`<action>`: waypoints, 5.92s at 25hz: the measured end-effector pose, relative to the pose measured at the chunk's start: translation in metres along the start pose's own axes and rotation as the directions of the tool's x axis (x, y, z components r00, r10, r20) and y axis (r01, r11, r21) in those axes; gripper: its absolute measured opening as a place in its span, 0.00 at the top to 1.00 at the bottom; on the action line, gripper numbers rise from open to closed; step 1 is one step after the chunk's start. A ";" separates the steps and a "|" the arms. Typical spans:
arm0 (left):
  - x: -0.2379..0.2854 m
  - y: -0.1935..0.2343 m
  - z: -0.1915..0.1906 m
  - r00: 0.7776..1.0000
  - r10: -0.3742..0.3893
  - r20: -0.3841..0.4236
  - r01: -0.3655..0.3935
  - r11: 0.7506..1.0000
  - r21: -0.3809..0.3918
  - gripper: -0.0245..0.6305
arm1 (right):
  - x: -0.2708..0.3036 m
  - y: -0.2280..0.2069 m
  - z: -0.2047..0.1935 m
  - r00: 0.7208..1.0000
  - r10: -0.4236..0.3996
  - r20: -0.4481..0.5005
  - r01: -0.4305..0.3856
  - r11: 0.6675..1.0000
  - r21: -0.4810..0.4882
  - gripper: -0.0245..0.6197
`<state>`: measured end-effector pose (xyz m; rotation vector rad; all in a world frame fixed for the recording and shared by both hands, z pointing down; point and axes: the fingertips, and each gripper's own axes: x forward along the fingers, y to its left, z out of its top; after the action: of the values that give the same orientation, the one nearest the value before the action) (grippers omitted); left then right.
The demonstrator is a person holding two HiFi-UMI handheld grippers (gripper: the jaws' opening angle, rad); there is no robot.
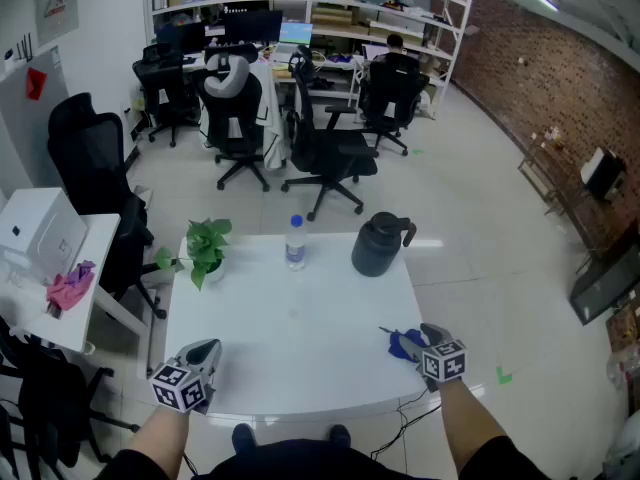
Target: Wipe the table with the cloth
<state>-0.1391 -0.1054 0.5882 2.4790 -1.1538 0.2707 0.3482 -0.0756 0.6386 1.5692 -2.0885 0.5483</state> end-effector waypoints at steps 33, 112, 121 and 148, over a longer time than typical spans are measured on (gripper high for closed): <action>0.010 0.031 0.008 0.999 0.040 0.024 -0.039 0.999 -0.029 0.96 | 0.081 0.017 -0.024 0.976 0.055 -0.210 -0.074 0.994 -0.080 0.75; 0.019 0.060 -0.023 0.999 0.029 0.015 -0.027 0.995 -0.092 0.96 | 0.242 0.247 0.023 0.887 0.174 -0.428 -0.344 0.867 -0.361 0.78; 0.024 0.055 -0.024 1.000 0.015 0.018 -0.013 0.995 -0.101 0.96 | 0.289 0.220 0.063 0.921 0.114 -0.373 -0.259 0.894 -0.365 0.78; 0.023 0.043 -0.002 0.998 0.054 0.019 -0.053 0.996 -0.067 0.96 | 0.056 -0.040 -0.046 0.959 -0.116 -0.260 0.102 0.993 -0.066 0.77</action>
<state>-0.1571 -0.1456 0.6087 2.4019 -1.2194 0.2185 0.3798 -0.1037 0.7099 1.4828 -1.7938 0.6214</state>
